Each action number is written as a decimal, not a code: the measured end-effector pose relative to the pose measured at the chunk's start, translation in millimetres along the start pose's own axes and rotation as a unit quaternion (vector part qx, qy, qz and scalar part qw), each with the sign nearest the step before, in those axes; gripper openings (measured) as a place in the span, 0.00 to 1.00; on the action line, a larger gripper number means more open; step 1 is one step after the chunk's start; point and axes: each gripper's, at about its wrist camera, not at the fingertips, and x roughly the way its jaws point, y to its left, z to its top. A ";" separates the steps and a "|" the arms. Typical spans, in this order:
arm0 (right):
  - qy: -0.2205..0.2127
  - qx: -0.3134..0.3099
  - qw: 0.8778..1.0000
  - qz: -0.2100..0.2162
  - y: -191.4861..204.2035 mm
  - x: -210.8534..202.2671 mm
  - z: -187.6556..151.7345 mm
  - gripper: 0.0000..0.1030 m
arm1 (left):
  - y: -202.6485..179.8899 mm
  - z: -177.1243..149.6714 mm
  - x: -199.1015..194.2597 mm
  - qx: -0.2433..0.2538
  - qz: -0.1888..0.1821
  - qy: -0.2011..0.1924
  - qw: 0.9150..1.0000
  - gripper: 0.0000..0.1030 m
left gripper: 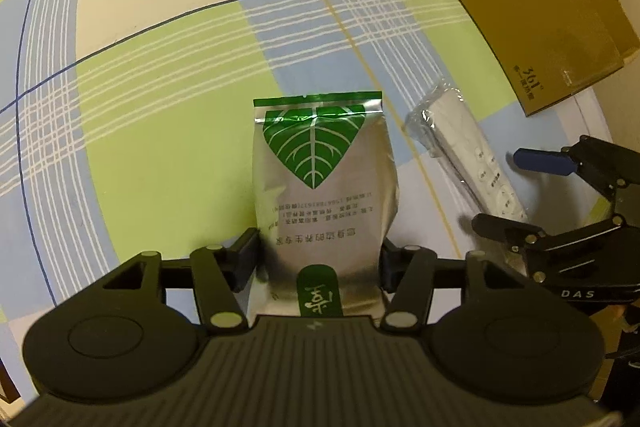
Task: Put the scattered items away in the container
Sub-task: 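Lift the foil bag and wrapped remote off the table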
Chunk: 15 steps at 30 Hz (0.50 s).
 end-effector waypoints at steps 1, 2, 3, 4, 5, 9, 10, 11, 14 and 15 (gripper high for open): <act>0.000 0.000 1.000 0.000 0.1 0.1 -0.2 0.80 | -0.8 0.2 1.0 0.001 0.001 0.001 1.000 0.52; -0.001 0.001 1.000 0.000 0.1 0.1 -0.3 0.80 | -1.8 0.0 1.8 0.004 0.003 0.002 1.000 0.52; -0.001 0.001 1.000 -0.001 0.0 0.4 -0.4 0.80 | -2.9 -0.6 2.4 0.008 0.004 0.003 1.000 0.52; 0.000 0.002 1.000 -0.001 -0.3 1.1 -0.3 0.80 | -4.1 -1.5 2.6 0.011 0.005 0.002 1.000 0.48; 0.000 0.002 1.000 -0.001 -0.5 2.2 0.1 0.80 | -5.3 -2.6 2.1 0.014 0.005 -0.001 1.000 0.47; 0.001 -0.004 1.000 -0.001 0.7 5.9 1.1 0.80 | -9.6 -9.2 -3.7 0.022 0.011 -0.020 1.000 0.40; 0.000 -0.006 1.000 -0.002 1.2 7.1 1.2 0.80 | -10.3 -11.3 -5.2 0.022 0.013 -0.025 0.999 0.39; -0.001 -0.007 1.000 -0.003 1.7 8.0 1.4 0.80 | -11.0 -13.8 -6.7 0.022 0.016 -0.030 0.999 0.39; -0.006 -0.011 1.000 -0.007 2.8 11.4 2.6 0.80 | -12.7 -21.6 -13.5 0.016 0.021 -0.049 0.998 0.38; -0.009 -0.011 1.000 -0.008 2.8 12.3 3.5 0.80 | -12.5 -23.6 -15.8 0.011 0.021 -0.055 0.998 0.38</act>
